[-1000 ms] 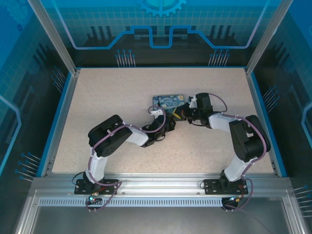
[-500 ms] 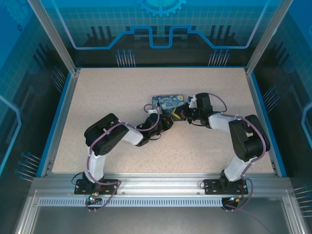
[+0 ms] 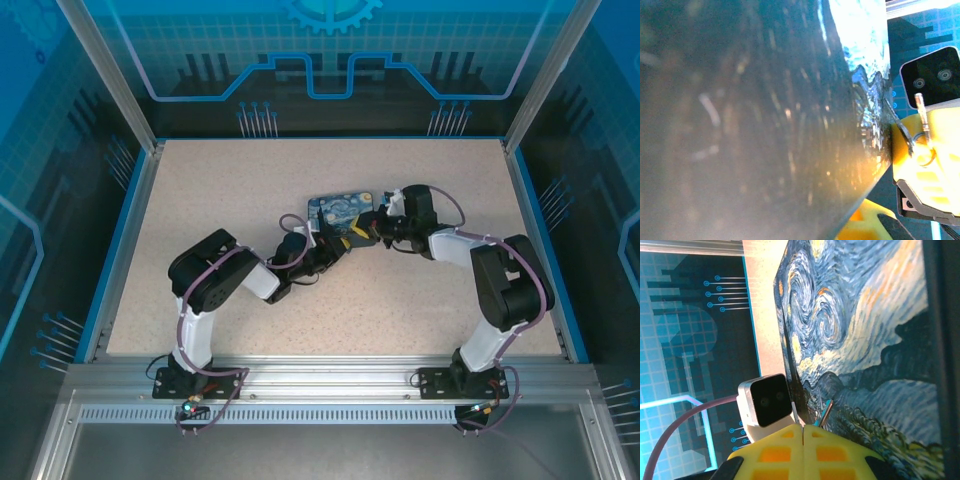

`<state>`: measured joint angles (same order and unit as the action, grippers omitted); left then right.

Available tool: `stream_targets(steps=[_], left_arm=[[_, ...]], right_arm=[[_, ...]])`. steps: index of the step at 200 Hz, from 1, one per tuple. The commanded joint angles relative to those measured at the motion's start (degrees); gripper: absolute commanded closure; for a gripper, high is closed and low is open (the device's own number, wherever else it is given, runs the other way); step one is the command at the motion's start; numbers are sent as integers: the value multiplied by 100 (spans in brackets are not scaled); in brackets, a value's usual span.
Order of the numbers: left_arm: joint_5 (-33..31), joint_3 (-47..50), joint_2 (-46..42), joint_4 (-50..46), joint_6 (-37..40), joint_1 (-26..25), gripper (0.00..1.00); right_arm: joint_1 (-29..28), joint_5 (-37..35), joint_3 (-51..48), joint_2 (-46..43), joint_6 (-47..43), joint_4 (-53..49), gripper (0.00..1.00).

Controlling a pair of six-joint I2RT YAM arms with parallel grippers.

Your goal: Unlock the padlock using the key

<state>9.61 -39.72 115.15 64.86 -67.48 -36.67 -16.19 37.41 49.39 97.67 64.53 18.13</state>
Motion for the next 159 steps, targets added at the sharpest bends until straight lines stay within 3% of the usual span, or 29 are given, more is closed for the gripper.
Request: stream_targets(steps=[1, 51, 93, 159], left_arm=[[352, 70, 43, 793, -443, 48, 100], [464, -66, -140, 200, -415, 59, 100], [622, -182, -336, -786, 148, 58, 100], [950, -832, -852, -3758, 1964, 80, 100]], right_arm=[[174, 86, 238, -426, 3, -97, 100], [241, -46, 221, -1347, -566, -1069, 100], [396, -32, 133, -1194, -537, -901, 100], [414, -98, 133, -626, -606, -816, 100]])
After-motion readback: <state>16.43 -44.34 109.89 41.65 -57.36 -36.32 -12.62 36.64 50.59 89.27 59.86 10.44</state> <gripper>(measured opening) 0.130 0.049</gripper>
